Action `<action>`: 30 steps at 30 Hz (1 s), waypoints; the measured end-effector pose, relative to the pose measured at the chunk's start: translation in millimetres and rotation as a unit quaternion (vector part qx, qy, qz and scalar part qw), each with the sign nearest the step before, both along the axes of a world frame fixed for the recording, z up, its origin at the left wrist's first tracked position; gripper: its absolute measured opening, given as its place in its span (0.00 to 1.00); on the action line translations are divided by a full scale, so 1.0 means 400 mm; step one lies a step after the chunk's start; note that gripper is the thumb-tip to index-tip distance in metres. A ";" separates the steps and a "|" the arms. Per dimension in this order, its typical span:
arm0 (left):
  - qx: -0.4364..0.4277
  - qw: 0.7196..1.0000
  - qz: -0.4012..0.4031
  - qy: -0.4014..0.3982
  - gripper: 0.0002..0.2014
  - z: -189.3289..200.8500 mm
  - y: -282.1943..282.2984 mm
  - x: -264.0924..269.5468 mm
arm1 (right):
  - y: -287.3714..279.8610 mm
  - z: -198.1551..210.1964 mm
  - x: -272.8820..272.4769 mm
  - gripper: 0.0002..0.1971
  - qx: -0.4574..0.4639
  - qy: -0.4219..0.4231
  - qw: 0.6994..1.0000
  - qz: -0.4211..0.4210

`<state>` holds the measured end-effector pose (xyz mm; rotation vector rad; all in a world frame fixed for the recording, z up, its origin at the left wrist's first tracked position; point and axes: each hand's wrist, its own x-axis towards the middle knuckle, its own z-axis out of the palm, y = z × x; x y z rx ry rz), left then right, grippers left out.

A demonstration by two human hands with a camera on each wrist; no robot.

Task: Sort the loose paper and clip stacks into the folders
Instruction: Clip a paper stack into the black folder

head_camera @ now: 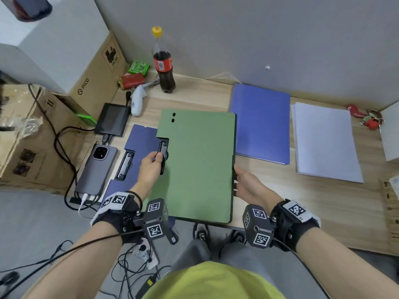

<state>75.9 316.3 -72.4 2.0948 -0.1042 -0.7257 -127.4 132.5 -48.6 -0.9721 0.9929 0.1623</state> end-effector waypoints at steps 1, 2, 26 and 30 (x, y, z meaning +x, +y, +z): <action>-0.015 1.000 -0.010 0.000 0.13 0.011 -0.024 -0.006 | -0.015 0.020 -0.008 0.20 0.005 -0.015 1.000 -0.013; -0.027 0.999 -0.027 0.005 0.14 0.020 -0.051 -0.011 | -0.033 0.039 -0.018 0.20 0.006 -0.035 0.999 -0.023; -0.096 0.924 -0.369 0.025 0.38 0.362 -0.431 -0.192 | -0.162 0.215 -0.065 0.08 -0.299 -0.055 0.937 -0.169; -0.091 0.971 -0.219 -0.034 0.29 0.350 -0.376 -0.060 | -0.225 0.176 -0.119 0.09 -0.266 0.027 0.934 -0.237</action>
